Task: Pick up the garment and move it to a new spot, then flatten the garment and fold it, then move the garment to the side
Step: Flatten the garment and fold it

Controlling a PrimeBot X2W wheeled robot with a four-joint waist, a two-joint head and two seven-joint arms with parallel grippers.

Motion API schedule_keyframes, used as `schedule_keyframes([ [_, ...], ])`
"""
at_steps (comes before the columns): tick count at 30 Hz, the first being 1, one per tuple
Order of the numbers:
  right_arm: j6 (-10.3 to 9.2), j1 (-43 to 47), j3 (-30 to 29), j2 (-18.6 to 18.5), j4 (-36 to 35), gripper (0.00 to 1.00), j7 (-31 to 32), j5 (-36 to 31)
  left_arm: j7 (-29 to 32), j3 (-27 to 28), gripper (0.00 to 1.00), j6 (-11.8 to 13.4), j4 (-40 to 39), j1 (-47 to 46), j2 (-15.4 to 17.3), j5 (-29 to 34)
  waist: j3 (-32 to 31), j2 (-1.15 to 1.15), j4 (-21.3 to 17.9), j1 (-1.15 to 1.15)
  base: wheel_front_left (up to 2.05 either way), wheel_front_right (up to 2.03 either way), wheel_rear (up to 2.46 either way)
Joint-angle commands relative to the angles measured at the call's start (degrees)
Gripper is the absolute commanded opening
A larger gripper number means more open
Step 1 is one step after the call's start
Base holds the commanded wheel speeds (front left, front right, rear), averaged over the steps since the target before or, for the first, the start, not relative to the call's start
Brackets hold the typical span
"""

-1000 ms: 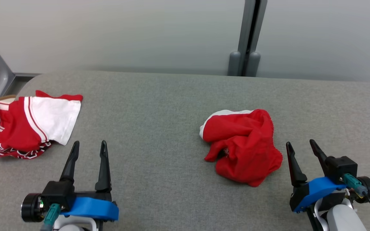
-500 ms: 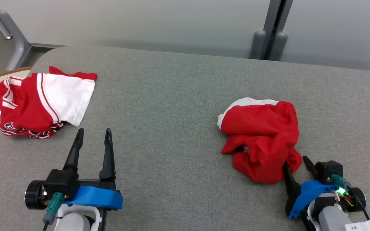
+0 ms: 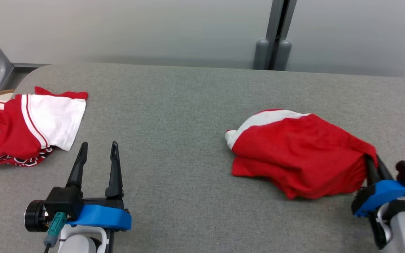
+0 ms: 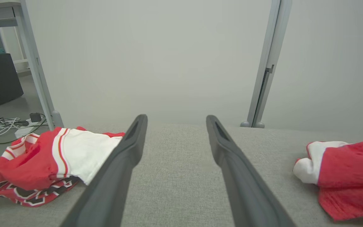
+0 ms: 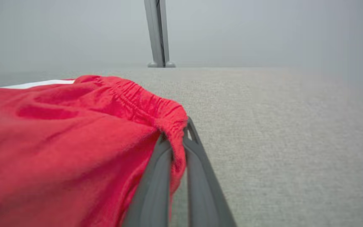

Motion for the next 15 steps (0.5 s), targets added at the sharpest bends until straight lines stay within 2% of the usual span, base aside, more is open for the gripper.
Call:
schedule_keyframes([
  [1, -0.01, 1.3, -0.7, -0.7, -0.7, 0.0, -0.3, 0.5, -0.3, 0.2, 1.0, -0.1, 0.1, 0.2, -0.1, 0.2, -0.6, 0.0, -0.6, -0.01, 0.0, 0.0, 0.0],
  [4, -0.01, 2.3, -4.4, -3.2, -4.3, 0.0, -0.3, 0.5, -0.3, 0.4, 1.0, -0.2, 0.1, 0.7, -0.3, 0.3, -1.3, 0.0, -1.4, -0.01, 0.0, 0.0, 0.0],
  [8, 0.0, 4.2, -7.7, -4.5, -8.8, 0.0, -0.3, -1.0, -0.3, 0.9, 1.0, -0.1, 0.2, 1.2, -0.4, 0.5, -2.0, 0.0, -2.4, -0.01, 0.0, 0.0, 0.0],
  [11, 0.0, 4.9, -7.7, -3.8, -11.6, 0.0, -0.3, -1.9, -0.3, 1.2, 1.0, -0.1, 0.2, 1.7, -0.6, 0.6, -2.6, 0.0, -3.0, -0.01, 0.0, 0.0, 0.0],
  [15, 0.0, 5.8, -4.2, -1.5, -15.7, 0.0, 0.2, -2.1, -0.3, 1.1, 1.0, -0.2, 0.2, 1.8, -0.8, 0.6, -2.9, 0.0, -3.2, -0.01, 0.0, 0.0, 0.0],
])
